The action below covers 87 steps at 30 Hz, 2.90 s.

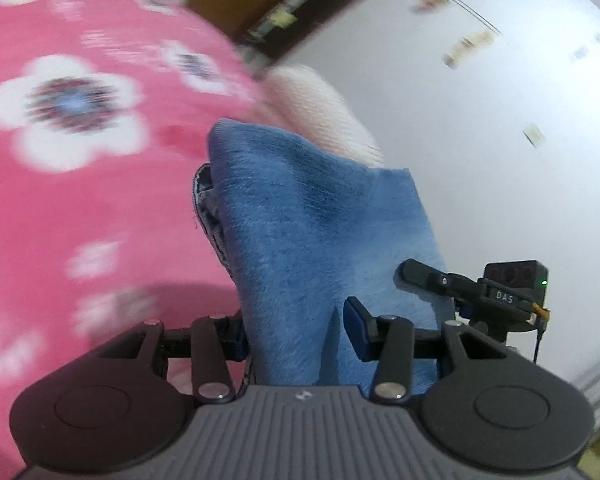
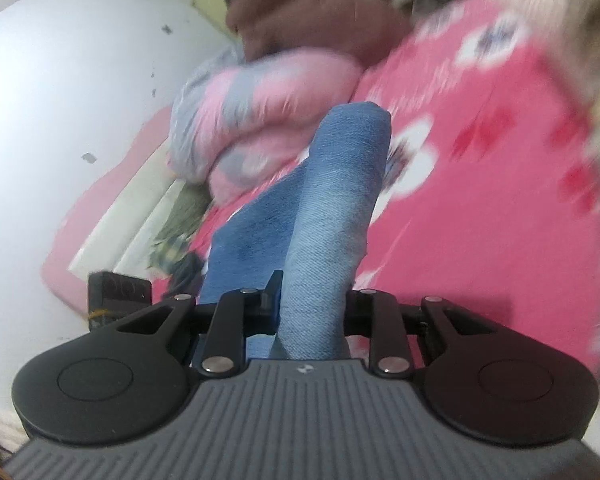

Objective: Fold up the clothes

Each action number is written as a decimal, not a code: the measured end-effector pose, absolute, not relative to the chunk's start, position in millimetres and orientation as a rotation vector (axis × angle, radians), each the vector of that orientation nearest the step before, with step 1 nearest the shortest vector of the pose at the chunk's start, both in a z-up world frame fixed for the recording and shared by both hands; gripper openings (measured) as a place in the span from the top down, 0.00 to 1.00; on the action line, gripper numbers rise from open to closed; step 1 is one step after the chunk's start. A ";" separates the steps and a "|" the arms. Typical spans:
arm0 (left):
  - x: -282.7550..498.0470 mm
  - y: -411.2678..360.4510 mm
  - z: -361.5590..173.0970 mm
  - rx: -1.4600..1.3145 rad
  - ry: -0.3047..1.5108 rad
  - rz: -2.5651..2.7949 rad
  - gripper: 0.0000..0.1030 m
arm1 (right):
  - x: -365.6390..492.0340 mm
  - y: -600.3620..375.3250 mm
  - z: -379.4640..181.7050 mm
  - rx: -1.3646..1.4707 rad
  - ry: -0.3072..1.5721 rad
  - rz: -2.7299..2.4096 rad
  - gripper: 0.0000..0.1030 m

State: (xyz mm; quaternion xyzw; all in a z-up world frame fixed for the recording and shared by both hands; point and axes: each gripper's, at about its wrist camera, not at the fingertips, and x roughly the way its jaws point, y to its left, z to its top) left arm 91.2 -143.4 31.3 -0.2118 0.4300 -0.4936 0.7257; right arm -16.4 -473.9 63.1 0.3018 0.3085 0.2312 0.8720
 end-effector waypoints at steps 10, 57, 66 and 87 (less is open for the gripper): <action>120.2 -357.7 34.8 -0.467 1.032 -1.277 0.55 | -38.4 -665.5 124.0 0.573 0.590 0.263 0.78; 74.8 -422.4 3.8 0.151 0.393 -1.244 0.13 | -136.2 -630.2 -33.3 0.043 0.207 -0.265 0.45; 47.8 -431.0 -16.1 0.329 0.353 -1.302 0.06 | -155.9 -604.8 -48.9 -0.034 0.144 -0.347 0.40; -55.8 -303.4 31.8 0.141 0.591 -1.058 0.00 | -232.3 -449.3 -8.5 0.176 0.407 -0.499 0.01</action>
